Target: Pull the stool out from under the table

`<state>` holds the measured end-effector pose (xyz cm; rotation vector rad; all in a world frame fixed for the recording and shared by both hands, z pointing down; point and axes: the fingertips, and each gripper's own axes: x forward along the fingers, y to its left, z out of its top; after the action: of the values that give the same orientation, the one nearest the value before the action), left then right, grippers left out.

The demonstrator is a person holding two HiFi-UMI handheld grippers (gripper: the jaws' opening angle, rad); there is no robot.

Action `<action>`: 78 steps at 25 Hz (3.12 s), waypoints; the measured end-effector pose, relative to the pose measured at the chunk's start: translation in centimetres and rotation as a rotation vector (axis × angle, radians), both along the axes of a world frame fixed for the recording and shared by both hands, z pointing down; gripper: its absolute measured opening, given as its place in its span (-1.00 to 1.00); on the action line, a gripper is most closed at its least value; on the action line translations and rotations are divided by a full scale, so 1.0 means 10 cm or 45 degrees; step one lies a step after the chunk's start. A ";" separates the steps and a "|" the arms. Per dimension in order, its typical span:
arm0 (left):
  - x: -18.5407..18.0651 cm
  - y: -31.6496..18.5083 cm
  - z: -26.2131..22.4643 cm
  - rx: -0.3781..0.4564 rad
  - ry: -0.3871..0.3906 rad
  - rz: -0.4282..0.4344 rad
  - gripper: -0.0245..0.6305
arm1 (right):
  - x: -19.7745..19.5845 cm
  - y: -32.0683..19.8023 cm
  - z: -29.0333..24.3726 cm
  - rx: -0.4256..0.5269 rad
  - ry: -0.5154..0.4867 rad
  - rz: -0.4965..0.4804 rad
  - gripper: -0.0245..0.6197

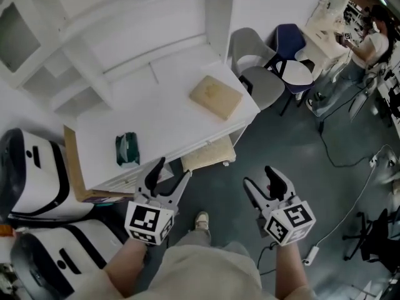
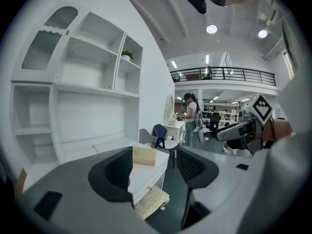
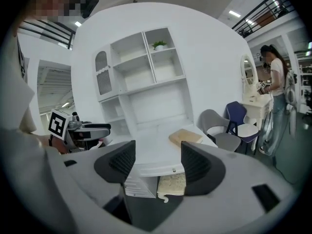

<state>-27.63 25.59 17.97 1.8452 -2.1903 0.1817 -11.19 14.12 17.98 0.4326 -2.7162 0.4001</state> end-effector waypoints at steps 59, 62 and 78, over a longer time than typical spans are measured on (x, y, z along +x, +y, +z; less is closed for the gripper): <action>-0.32 -0.66 3.08 -0.349 0.377 -0.640 -0.02 | -0.92 -1.63 2.83 -0.203 0.334 -0.451 0.01; -0.37 -0.64 3.35 -0.345 0.404 -0.651 -0.02 | -0.95 -1.64 3.10 -0.240 0.316 -0.437 0.02; -0.71 -0.59 4.83 -0.311 0.421 -0.599 -0.02 | -1.13 -1.84 4.46 -0.226 0.307 -0.357 0.09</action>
<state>-34.74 19.66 66.30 1.1051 -2.1764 0.0410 -22.49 -4.31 62.57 0.0446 -2.4347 0.4720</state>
